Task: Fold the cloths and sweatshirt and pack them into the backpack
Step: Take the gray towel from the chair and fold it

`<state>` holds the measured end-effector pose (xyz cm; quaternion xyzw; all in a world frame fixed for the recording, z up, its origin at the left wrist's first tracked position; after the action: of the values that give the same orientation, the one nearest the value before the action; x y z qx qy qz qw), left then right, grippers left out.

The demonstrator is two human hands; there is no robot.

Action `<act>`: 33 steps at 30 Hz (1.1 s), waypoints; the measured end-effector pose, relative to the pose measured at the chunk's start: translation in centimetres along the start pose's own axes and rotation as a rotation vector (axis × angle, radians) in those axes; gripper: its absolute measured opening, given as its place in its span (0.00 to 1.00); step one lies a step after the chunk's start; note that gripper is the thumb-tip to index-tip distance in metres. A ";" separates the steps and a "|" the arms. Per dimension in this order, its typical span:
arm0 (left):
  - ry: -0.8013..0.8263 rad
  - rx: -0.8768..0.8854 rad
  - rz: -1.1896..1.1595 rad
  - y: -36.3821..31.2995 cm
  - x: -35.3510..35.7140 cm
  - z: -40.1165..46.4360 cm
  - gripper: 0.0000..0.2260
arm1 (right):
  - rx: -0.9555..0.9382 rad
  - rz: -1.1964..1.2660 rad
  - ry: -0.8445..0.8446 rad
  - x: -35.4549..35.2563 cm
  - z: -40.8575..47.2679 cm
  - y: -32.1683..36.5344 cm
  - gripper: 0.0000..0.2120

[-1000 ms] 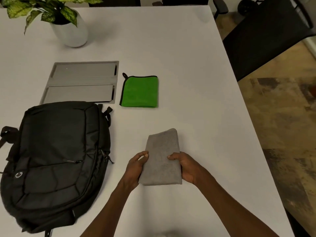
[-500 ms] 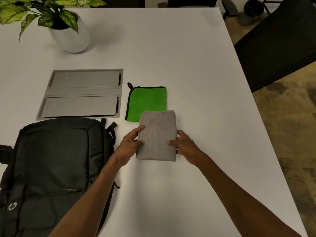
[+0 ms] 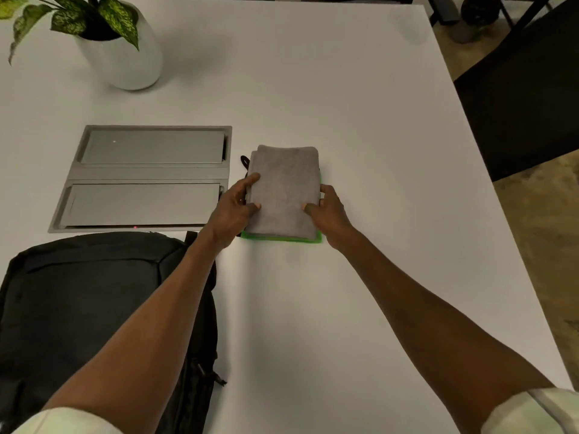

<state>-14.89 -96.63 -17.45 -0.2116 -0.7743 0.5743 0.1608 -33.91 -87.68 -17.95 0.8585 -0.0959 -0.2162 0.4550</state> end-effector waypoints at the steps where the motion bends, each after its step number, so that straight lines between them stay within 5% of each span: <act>1: -0.003 -0.006 0.000 0.3 -0.4 0.7 0.26 | 0.009 -0.007 0.000 0.3 0.5 0.0 0.32; 7: -0.054 -0.065 0.321 4.1 -1.0 1.1 0.31 | -0.025 -0.264 0.046 2.1 1.1 -1.9 0.38; 13: -0.141 -0.087 0.117 4.0 -1.1 1.0 0.25 | -0.060 -0.208 -0.047 1.3 1.2 -1.4 0.32; 17: -0.182 -0.105 0.271 5.0 -0.8 0.5 0.23 | -0.103 -0.353 -0.040 1.5 0.0 -1.8 0.28; 24: -0.246 0.070 0.801 2.3 0.3 -1.4 0.22 | -0.181 -0.526 -0.072 -0.5 -2.2 -1.6 0.23; 28: -0.263 0.268 0.896 1.5 1.8 -5.3 0.17 | -0.147 -0.635 -0.060 -2.2 -4.9 -4.2 0.22; 33: -0.220 0.224 0.883 2.5 4.0 -10.3 0.19 | -0.096 -0.744 0.005 -3.5 -9.9 -7.7 0.26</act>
<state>-12.88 -85.47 -16.81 -0.4398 -0.5559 0.6869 -0.1603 -32.70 -74.73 -18.37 0.8129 0.2337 -0.3689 0.3853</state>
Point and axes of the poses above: each hand's wrist, its own z-axis towards the middle knuckle, its own x-axis out of the palm, y = z × x, the point moved 5 cm from there along z, towards the middle knuckle, and after that the axes turned 2 degrees about x, right-handed, at the moved point
